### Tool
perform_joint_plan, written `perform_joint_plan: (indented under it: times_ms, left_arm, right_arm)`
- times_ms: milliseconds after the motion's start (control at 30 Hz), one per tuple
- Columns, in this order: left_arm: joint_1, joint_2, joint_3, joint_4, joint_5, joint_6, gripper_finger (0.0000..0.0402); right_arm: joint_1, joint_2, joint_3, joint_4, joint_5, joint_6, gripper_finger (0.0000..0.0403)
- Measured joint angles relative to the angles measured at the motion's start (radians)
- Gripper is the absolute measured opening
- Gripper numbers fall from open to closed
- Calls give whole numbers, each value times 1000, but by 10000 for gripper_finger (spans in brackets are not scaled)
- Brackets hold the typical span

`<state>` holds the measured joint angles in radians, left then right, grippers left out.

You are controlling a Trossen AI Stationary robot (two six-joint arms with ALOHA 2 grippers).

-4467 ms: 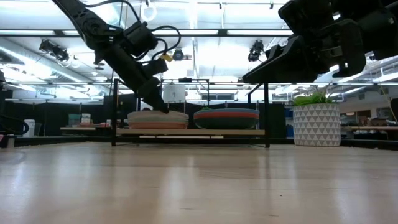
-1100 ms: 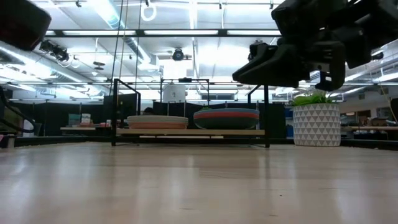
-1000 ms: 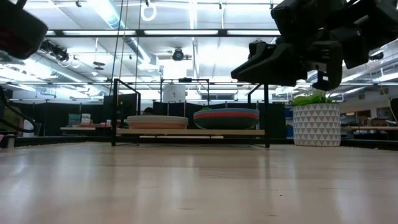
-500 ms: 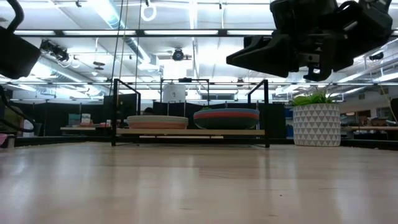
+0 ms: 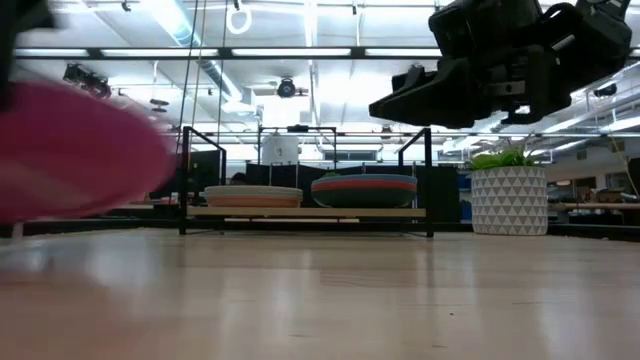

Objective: Place and stack plates onto a shelf
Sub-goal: Stack the pink plate on top of the blue plate on the shelf

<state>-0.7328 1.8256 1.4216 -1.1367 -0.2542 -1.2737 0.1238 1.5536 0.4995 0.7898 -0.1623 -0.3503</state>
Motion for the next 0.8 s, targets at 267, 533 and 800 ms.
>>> perform_joint_plan:
  times_ms: [267, 533, 800]
  left_arm:
    - [176, 0, 65, -12, -216, 673, 17]
    - [449, 0, 60, 60, -297, 1290, 17]
    - [761, 0, 60, 336, -134, 1762, 17]
  right_arm:
    - [92, 60, 0, -3, 50, 118, 99]
    - [252, 80, 0, -57, 254, 208, 99]
    - [393, 80, 0, -81, 385, 300, 99]
